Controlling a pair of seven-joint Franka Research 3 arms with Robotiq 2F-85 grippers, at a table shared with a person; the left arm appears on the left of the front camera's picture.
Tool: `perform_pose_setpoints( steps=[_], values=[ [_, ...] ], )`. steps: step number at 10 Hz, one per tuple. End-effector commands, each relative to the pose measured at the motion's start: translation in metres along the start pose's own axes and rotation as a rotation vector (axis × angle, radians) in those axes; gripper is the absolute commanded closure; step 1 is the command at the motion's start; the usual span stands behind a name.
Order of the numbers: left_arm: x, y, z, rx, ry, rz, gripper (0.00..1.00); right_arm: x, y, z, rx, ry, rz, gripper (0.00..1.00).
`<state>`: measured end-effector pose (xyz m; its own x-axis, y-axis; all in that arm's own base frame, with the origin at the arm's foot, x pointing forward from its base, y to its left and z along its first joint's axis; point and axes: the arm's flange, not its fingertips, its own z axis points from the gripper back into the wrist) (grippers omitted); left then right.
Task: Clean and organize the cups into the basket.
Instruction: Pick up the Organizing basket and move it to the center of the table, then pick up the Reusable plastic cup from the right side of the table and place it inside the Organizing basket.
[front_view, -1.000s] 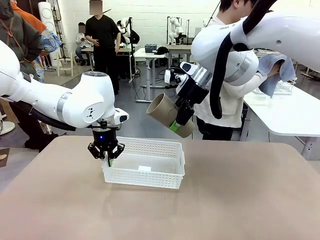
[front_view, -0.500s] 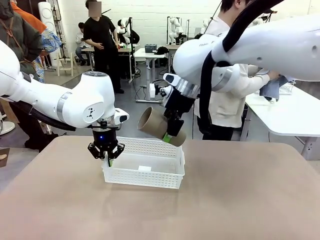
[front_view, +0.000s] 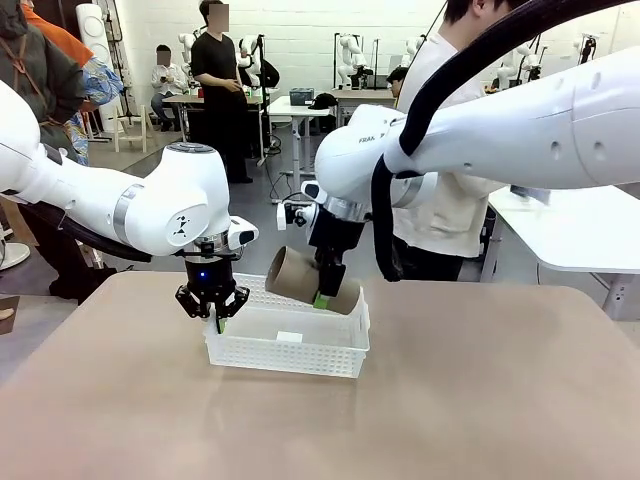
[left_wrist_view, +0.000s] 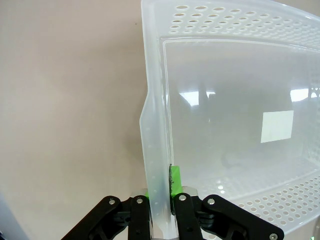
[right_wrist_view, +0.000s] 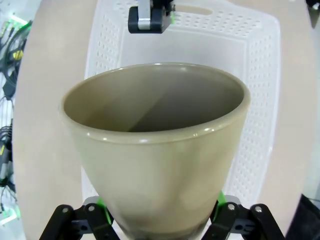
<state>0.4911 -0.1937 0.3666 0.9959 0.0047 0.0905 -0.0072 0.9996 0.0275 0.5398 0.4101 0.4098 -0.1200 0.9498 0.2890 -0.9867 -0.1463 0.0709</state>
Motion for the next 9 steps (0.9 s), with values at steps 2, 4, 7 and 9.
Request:
perform_pose_setpoints(
  steps=[2, 4, 7, 9],
  values=[
    [0.001, 0.0, 0.002, -0.001, -0.004, 0.001, 1.0, 0.01, -0.007, -0.015, 0.07, 0.057, -0.025, 0.18],
    [0.001, 0.0, 0.002, -0.001, -0.004, 0.001, 1.0, 0.005, -0.008, -0.027, 0.097, 0.079, -0.044, 0.18],
    [0.001, 0.0, 0.002, -0.001, -0.004, 0.001, 1.0, 0.001, -0.008, -0.05, 0.145, 0.084, -0.046, 0.18],
    [0.001, 0.0, 0.002, -0.001, -0.004, 0.001, 1.0, 0.001, -0.009, -0.059, 0.17, 0.087, -0.04, 0.18]
  ],
)
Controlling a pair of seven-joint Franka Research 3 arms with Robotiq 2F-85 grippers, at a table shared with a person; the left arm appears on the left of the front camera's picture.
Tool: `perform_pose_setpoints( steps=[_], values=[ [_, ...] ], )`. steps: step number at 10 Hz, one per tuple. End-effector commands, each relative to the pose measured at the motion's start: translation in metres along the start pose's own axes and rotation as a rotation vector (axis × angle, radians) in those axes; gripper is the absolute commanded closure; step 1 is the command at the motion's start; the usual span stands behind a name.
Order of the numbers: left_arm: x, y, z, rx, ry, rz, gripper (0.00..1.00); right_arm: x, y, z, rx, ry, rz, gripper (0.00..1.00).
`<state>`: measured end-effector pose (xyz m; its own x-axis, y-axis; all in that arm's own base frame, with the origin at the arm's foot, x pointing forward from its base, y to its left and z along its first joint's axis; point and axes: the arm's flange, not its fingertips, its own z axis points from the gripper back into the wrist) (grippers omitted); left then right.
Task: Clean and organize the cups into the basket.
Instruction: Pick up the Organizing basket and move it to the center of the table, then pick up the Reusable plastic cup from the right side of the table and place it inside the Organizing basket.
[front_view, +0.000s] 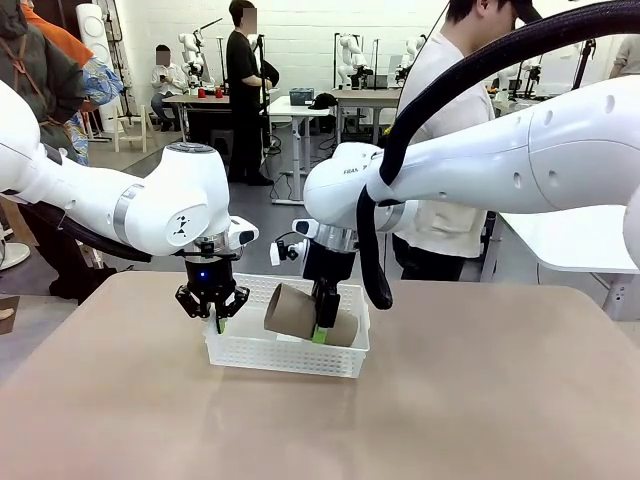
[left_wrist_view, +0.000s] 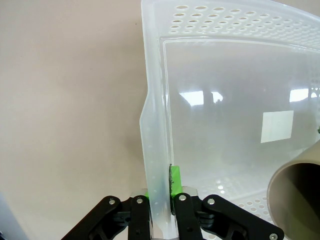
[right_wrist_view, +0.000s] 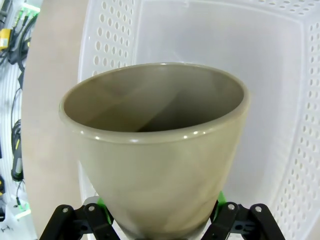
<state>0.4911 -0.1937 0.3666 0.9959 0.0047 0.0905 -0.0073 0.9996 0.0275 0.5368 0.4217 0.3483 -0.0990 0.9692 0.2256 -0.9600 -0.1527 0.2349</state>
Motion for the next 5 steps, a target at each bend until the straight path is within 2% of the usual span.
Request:
perform_pose_setpoints(
  steps=[1, 2, 3, 5],
  values=[
    [0.0012, -0.0002, 0.0019, -0.001, -0.004, 0.001, 1.0, 0.0077, -0.0055, 0.0027, 0.014, 0.028, -0.01, 0.18],
    [0.0012, -0.0002, 0.0019, -0.001, -0.004, 0.001, 1.0, 0.0086, -0.0064, -0.0007, 0.032, 0.031, -0.012, 0.15],
    [0.0012, -0.0002, 0.0019, -0.001, -0.004, 0.001, 1.0, 0.0087, -0.0068, -0.0016, 0.039, 0.025, -0.012, 0.0],
    [0.0012, -0.0002, 0.0019, -0.001, -0.004, 0.001, 1.0, 0.0109, -0.0051, 0.0021, 0.029, 0.016, -0.009, 0.0]
  ],
)
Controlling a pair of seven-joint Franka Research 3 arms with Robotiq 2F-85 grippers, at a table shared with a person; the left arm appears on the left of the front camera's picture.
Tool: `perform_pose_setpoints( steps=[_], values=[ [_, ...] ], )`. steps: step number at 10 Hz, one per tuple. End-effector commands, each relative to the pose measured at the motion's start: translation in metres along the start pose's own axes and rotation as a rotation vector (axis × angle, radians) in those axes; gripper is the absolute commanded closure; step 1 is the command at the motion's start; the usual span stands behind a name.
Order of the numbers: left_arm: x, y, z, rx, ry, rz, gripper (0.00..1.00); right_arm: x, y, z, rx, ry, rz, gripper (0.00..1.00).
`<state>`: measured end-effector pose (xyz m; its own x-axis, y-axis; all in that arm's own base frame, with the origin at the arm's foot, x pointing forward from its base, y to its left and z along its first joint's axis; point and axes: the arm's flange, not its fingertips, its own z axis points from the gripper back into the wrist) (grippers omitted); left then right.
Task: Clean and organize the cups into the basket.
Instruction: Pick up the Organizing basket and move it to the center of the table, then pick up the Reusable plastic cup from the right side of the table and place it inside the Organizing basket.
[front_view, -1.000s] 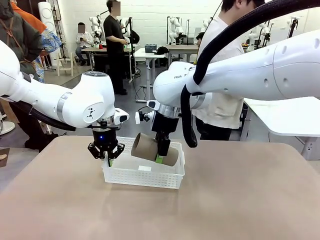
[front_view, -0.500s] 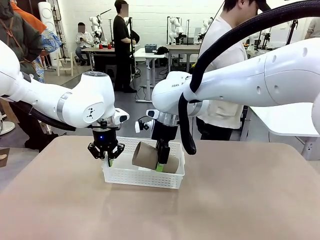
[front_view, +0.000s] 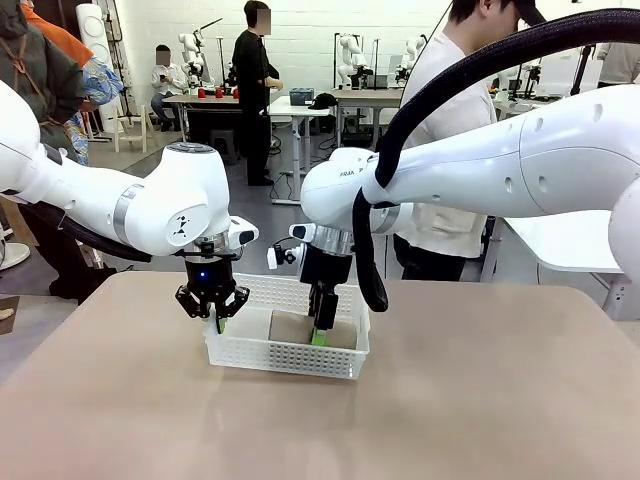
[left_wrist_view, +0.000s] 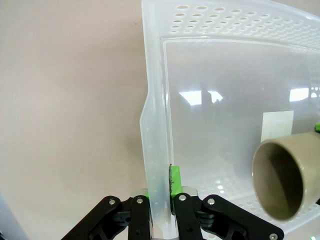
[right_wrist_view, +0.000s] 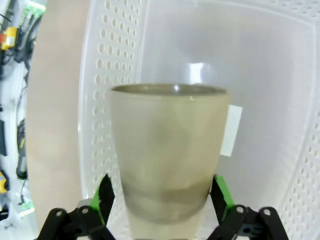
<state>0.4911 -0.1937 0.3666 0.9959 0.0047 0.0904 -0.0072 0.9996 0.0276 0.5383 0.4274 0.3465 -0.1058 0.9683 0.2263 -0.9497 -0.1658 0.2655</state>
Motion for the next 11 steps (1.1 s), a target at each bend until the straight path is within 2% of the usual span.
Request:
perform_pose_setpoints(
  steps=[1, 3, 4, 5, 8, 11],
  values=[
    [0.001, 0.0, 0.002, -0.001, -0.004, 0.001, 1.0, 0.007, 0.0, 0.008, -0.011, 0.01, -0.013, 0.0],
    [0.001, 0.0, 0.002, -0.001, -0.004, 0.001, 1.0, 0.006, 0.009, 0.019, -0.035, -0.011, -0.009, 0.0],
    [0.001, 0.0, 0.002, -0.001, -0.004, 0.001, 1.0, 0.001, 0.022, 0.037, -0.077, -0.059, 0.013, 0.0],
    [0.001, 0.0, 0.002, -0.001, -0.004, 0.001, 1.0, -0.015, 0.044, 0.068, -0.137, -0.152, 0.04, 0.0],
    [0.001, 0.0, 0.002, -0.001, -0.004, 0.001, 1.0, -0.103, 0.099, 0.136, -0.271, -0.443, 0.032, 0.0],
    [0.001, 0.0, 0.002, -0.001, -0.004, 0.001, 1.0, -0.207, 0.162, 0.156, -0.351, -0.651, 0.048, 0.0]
  ],
)
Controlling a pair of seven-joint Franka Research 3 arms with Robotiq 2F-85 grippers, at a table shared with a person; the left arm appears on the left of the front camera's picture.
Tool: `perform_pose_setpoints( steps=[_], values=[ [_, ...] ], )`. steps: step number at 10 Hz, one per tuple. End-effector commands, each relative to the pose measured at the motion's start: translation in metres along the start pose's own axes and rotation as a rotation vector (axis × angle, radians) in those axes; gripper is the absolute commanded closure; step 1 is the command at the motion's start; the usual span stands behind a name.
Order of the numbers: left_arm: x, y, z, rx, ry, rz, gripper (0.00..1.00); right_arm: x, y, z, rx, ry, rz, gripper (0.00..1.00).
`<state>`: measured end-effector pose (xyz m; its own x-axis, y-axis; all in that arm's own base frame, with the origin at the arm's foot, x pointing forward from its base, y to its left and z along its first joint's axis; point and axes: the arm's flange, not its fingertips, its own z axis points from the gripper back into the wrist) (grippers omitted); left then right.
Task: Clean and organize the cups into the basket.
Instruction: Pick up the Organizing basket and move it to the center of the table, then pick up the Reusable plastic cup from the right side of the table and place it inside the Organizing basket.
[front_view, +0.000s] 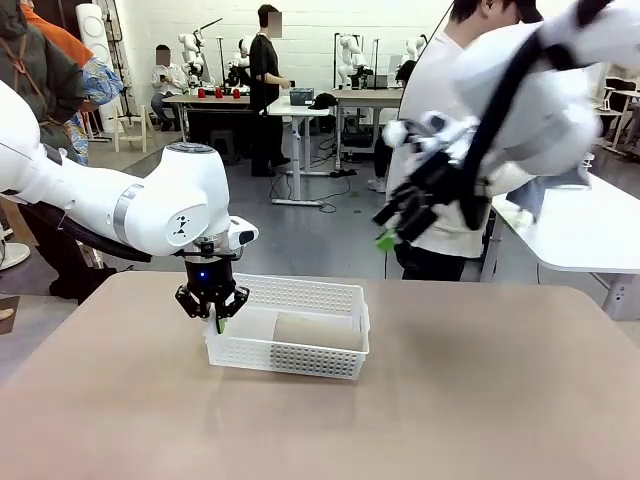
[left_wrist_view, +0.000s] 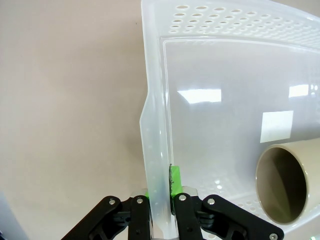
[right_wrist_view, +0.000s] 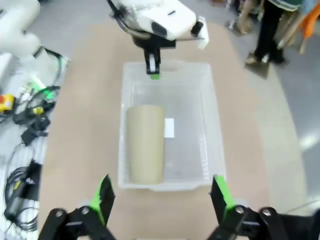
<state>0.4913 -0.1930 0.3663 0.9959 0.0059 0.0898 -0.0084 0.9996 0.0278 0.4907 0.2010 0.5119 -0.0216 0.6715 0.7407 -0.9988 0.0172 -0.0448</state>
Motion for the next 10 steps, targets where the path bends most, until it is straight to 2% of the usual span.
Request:
perform_pose_setpoints(
  steps=[1, 3, 7, 8, 10],
  values=[
    [0.001, -0.001, 0.002, -0.001, -0.005, 0.0, 1.0, -0.066, 0.053, 0.034, 0.014, -0.132, 0.039, 0.0],
    [0.001, -0.001, 0.002, -0.001, -0.005, 0.0, 1.0, -0.123, 0.082, 0.079, -0.06, -0.272, 0.031, 0.0],
    [0.001, -0.001, 0.002, -0.001, -0.005, 0.0, 1.0, -0.204, 0.115, 0.124, -0.148, -0.469, -0.058, 0.0],
    [0.001, -0.001, 0.002, -0.001, -0.005, 0.0, 1.0, -0.22, 0.124, 0.131, -0.191, -0.518, -0.068, 0.0],
    [0.001, -0.001, 0.002, -0.001, -0.005, 0.0, 1.0, -0.237, 0.136, 0.137, -0.227, -0.553, -0.081, 0.0]
  ],
)
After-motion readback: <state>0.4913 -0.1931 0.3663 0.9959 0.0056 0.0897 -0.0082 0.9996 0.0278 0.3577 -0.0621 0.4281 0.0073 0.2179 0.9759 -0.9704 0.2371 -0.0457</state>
